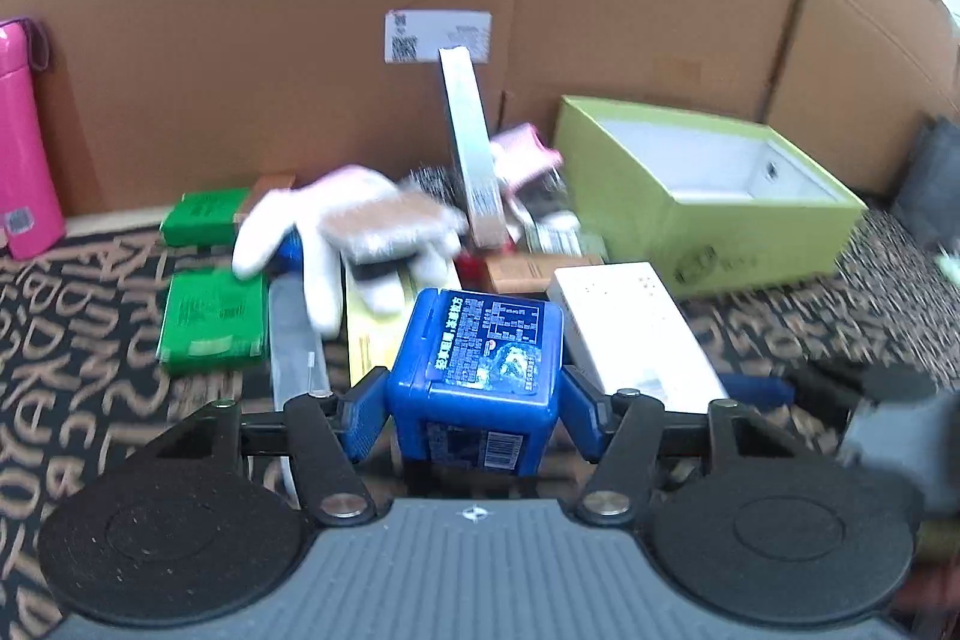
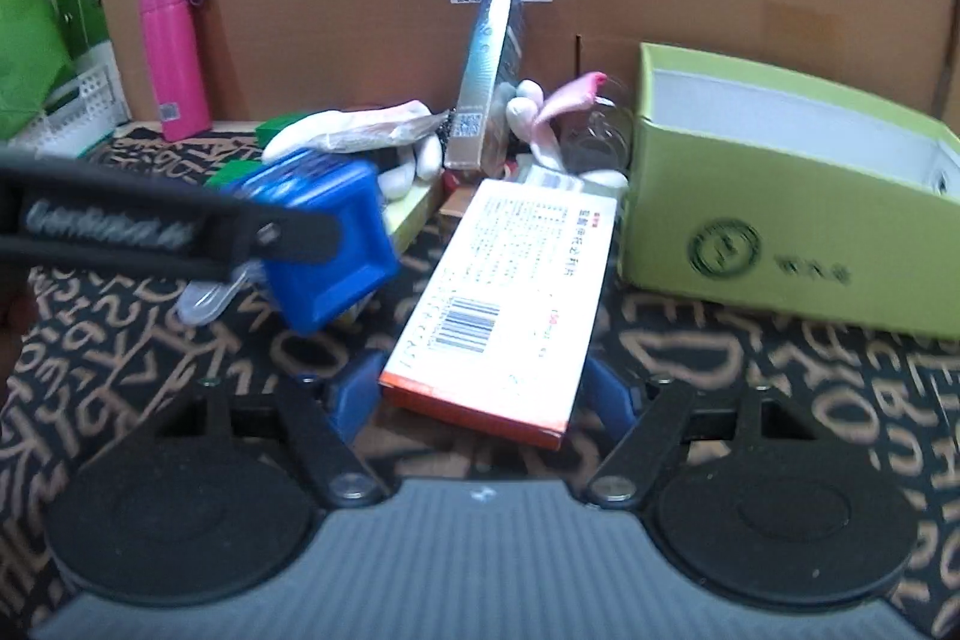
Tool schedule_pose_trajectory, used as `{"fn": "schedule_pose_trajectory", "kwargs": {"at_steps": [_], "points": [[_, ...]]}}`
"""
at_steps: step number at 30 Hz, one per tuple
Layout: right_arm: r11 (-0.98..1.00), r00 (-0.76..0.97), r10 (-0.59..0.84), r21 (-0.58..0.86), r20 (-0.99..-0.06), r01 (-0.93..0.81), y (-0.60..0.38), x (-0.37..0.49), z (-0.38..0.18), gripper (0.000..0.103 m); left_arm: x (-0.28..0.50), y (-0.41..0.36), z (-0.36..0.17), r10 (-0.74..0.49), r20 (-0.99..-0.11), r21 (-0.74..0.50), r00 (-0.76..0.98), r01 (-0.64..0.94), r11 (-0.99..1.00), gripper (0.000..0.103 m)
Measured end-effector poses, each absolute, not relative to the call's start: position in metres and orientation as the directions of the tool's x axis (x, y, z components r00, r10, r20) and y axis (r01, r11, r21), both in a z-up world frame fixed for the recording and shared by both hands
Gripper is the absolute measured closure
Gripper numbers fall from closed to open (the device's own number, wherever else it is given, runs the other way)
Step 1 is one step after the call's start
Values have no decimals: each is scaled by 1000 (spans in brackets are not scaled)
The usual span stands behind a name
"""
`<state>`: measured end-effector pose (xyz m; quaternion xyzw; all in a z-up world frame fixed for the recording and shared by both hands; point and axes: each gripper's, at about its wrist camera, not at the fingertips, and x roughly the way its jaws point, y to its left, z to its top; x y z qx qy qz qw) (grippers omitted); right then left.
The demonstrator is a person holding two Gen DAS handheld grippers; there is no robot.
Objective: Organize objects
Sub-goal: 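Grasp the blue square bottle with the left tool while the right tool grasps the white-orange box, then carry both items into the lime-green shoebox and open both tools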
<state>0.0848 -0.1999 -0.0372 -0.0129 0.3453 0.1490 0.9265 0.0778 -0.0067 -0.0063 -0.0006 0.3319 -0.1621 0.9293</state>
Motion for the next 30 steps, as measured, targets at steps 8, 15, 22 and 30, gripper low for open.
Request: {"fn": "schedule_pose_trajectory", "kwargs": {"at_steps": [8, 15, 22, 30], "points": [[969, 719, 210, 43, -663, -244, -226, 41, -32, 31, 29, 7, -23, -242, -660, -67, 711, 264, 962, 40], [976, 725, 161, 1, -670, -216, -211, 55, -36, 22, 35, -1, -20, -233, -650, -51, 723, 265, 963, 38], [985, 723, 125, -2, -679, -173, -207, 69, -49, 30, 47, -4, -27, -217, -664, -54, 715, 244, 968, 41], [975, 739, 210, 76, -640, -210, -224, 51, -37, 36, 43, -2, -15, -278, -650, -137, 707, 250, 958, 42]]}}
